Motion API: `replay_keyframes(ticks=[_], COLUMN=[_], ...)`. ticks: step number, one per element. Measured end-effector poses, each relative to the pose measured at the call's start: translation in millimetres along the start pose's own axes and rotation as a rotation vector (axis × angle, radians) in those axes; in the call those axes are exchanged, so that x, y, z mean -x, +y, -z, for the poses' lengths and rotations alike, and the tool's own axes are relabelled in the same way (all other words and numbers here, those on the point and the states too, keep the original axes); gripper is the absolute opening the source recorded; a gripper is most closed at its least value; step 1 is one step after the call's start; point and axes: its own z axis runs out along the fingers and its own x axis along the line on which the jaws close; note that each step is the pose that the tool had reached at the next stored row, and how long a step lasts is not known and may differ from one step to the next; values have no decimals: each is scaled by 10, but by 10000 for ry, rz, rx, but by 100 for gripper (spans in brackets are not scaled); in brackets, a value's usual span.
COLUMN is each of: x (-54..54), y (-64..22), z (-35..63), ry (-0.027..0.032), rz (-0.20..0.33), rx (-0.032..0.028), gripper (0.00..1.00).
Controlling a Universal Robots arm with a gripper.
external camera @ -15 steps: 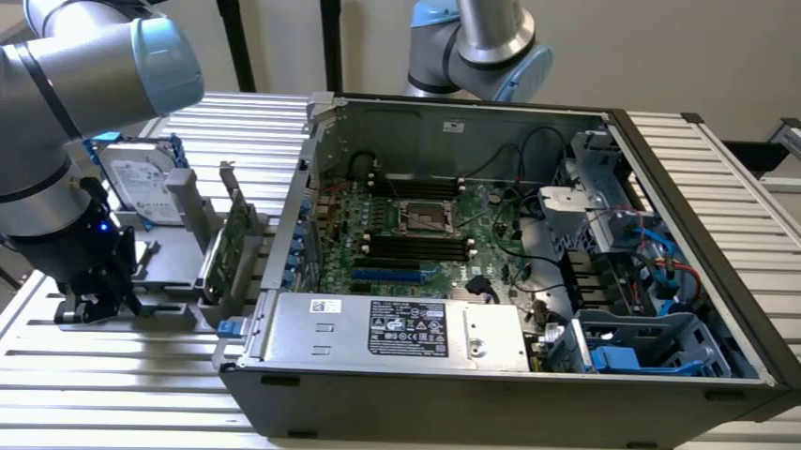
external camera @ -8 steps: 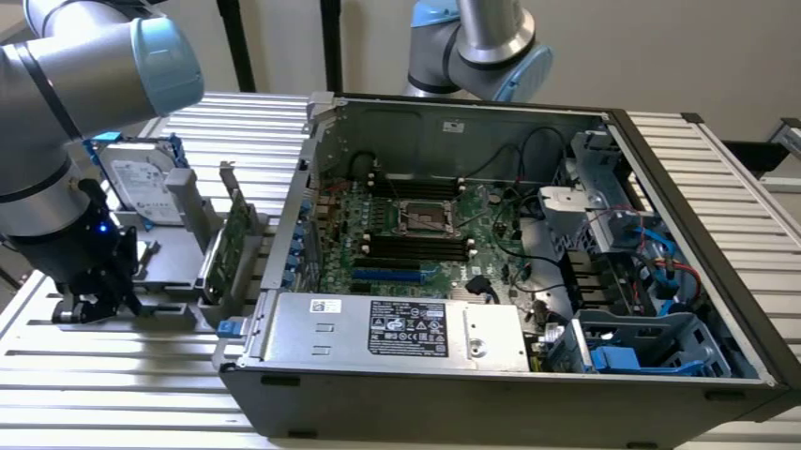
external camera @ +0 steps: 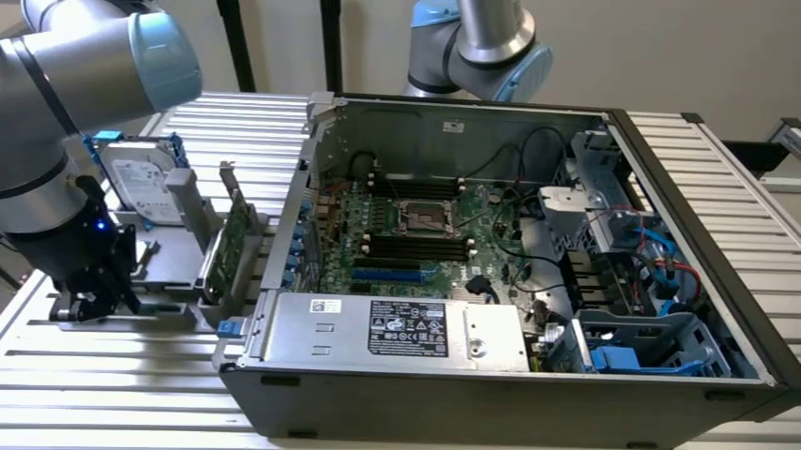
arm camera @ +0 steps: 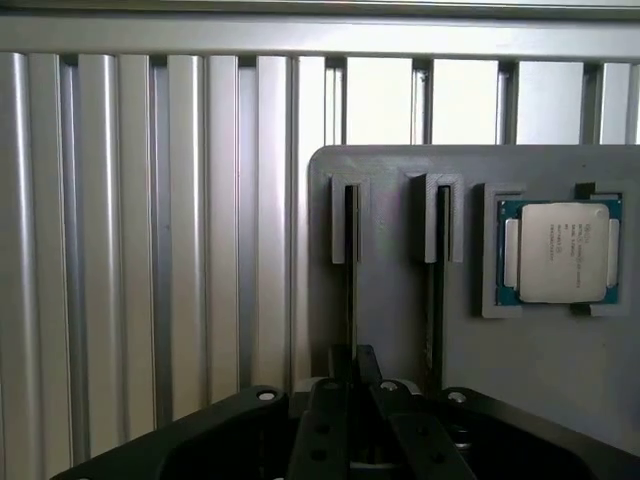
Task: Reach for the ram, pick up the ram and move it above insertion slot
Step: 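Pick up the ram and move it above insertion slot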
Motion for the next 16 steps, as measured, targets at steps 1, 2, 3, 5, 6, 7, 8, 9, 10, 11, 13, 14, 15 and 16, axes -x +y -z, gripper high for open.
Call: replay_keyframes(ticks=[1,2,3,5,6,7,8,9,10,11,13,14,15,16], x=[0,1,2,3,3,4,5,5,6,7,8,9,10,10], y=[-1,-2,-4,-10,-15,-20,-29,-39,-51,-65,-102,-126,-153,-182], z=[29,67,105,188,233,278,327,372,417,463,555,599,645,692], ry=[-2,-3,-4,-6,-7,-7,-8,-8,-7,-7,-7,-8,-8,-9], rz=[0,0,-1,-1,0,1,0,0,0,0,-1,0,-1,0], rx=[2,8,14,22,25,29,31,32,36,38,44,45,49,51], gripper=[14,14,14,14,14,14,14,14,14,14,14,14,14,14])
